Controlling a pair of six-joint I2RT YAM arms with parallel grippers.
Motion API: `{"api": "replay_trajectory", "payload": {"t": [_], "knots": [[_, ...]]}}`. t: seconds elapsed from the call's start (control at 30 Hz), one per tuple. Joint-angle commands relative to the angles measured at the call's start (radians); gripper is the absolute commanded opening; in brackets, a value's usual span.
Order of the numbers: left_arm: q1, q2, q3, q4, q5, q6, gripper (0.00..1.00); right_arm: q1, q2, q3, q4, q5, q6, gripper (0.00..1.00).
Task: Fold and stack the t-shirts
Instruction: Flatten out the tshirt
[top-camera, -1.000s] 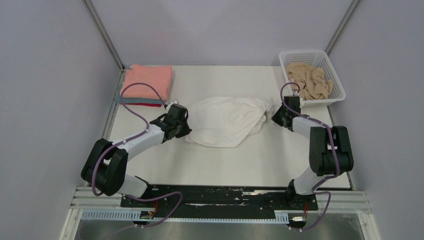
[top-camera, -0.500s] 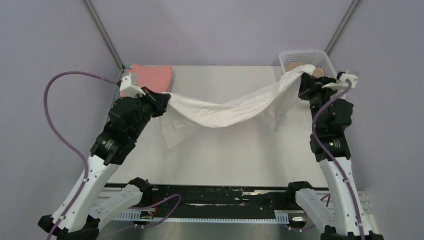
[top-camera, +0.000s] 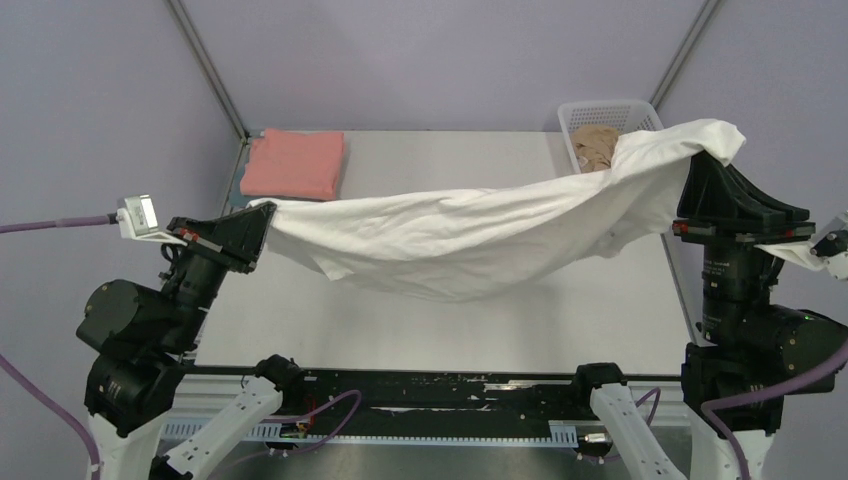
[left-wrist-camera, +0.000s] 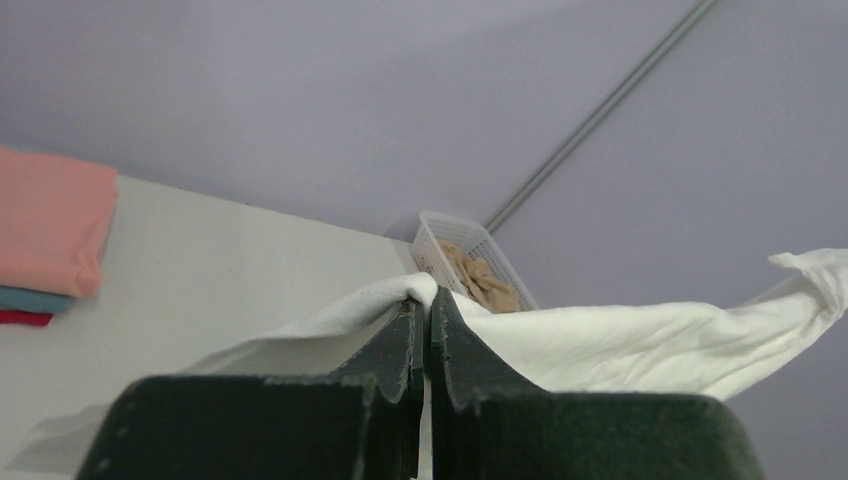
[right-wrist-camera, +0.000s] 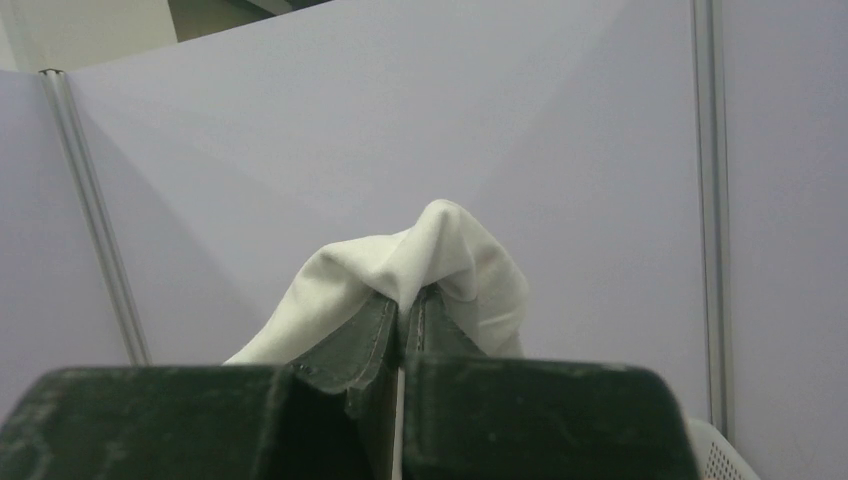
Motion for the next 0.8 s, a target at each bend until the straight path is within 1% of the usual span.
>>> {"api": "replay_trajectory", "payload": {"t": [0.0,0.07,0.23,0.37,0.43,0.5,0.57,0.6,0.63,0.67,0.7,0.73,0.77], "knots": [[0.006,-0.030,0.023,-0.033,0.038,0.011,0.00,0.000,0.006,0.093,-0.035,-0.062,-0.031,0.00],[0.005,-0.057,0.019,-0.031,0.077,0.002,0.00,0.000,0.018,0.148,-0.052,-0.081,-0.037,0.00],[0.005,-0.091,-0.007,-0.027,0.087,-0.025,0.00,0.000,0.063,0.219,-0.071,-0.101,-0.048,0.00],[0.006,-0.059,-0.044,-0.023,0.041,-0.040,0.00,0.000,0.132,0.202,-0.071,-0.084,-0.051,0.00],[0.005,-0.026,-0.078,-0.022,-0.024,-0.055,0.00,-0.001,0.175,0.168,-0.062,-0.063,-0.054,0.00],[0.006,0.022,-0.128,-0.021,-0.122,-0.077,0.00,0.000,0.231,0.123,-0.039,-0.041,-0.056,0.00],[0.007,0.091,-0.186,-0.016,-0.264,-0.118,0.00,-0.001,0.299,0.072,-0.004,-0.028,-0.051,0.00],[0.007,0.159,-0.216,-0.016,-0.297,-0.125,0.00,-0.001,0.341,0.048,0.023,-0.020,-0.048,0.00],[0.011,0.195,-0.228,-0.021,-0.351,-0.143,0.00,0.000,0.382,0.027,0.047,-0.010,-0.039,0.00],[0.017,0.282,-0.241,-0.026,-0.373,-0.156,0.00,-0.001,0.431,0.008,0.066,0.019,-0.034,0.00],[0.046,0.330,-0.245,-0.043,-0.386,-0.185,0.00,0.000,0.483,-0.008,0.084,0.035,-0.032,0.00],[0.065,0.416,-0.253,-0.048,-0.376,-0.199,0.00,-0.001,0.533,-0.019,0.103,0.049,-0.029,0.00],[0.107,0.461,-0.262,-0.036,-0.340,-0.213,0.00,0.000,0.589,-0.034,0.124,0.059,-0.027,0.00]]}}
